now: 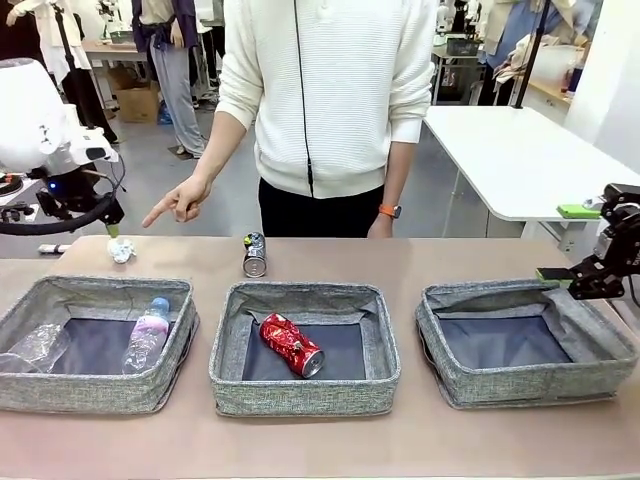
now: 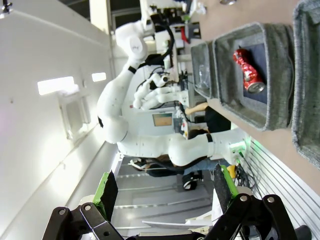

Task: Sort the waste into the appropriate baskets.
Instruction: Pick up the waste item pointed out by the person.

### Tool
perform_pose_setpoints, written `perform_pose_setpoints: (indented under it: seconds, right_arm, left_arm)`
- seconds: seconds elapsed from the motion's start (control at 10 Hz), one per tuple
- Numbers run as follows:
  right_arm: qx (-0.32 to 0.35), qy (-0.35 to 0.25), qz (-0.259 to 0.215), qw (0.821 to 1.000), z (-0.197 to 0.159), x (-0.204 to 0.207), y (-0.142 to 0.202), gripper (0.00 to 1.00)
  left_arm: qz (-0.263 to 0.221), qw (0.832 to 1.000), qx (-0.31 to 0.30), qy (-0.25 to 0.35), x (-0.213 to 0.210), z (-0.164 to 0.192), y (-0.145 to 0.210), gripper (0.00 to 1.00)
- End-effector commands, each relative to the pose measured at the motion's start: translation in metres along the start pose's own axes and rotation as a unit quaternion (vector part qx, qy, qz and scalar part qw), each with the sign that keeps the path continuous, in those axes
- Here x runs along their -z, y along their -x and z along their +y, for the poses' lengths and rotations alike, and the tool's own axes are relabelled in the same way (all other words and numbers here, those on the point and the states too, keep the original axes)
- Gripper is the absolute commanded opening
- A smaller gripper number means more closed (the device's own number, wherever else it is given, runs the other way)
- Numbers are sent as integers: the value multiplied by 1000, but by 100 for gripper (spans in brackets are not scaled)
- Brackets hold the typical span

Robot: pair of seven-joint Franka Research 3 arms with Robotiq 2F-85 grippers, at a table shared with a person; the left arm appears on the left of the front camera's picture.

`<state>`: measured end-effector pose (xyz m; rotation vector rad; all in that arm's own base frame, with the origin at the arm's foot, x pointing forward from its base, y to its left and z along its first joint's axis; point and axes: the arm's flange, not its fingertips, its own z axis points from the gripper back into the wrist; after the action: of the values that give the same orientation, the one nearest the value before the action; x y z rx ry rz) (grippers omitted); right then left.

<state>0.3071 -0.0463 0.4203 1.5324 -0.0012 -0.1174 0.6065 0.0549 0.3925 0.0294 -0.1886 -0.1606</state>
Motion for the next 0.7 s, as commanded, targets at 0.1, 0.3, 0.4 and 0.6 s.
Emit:
perform_pose_setpoints:
  seconds: [0.1,0.3,0.4,0.6]
  right_arm:
    - [-5,-7,1,1000,2,1,0,100]
    - [-5,-7,1,1000,2,1,0,100]
    - [-5,-7,1,1000,2,1,0,100]
    - [-5,-7,1,1000,2,1,0,100]
  left_arm:
    - [5,998,34,46,34,16,-17,98]
    - [-8,997,44,64,57,18,-25,98]
    - [-20,996,42,70,63,20,-27,98]
    - [-35,995,40,80,69,17,-27,98]
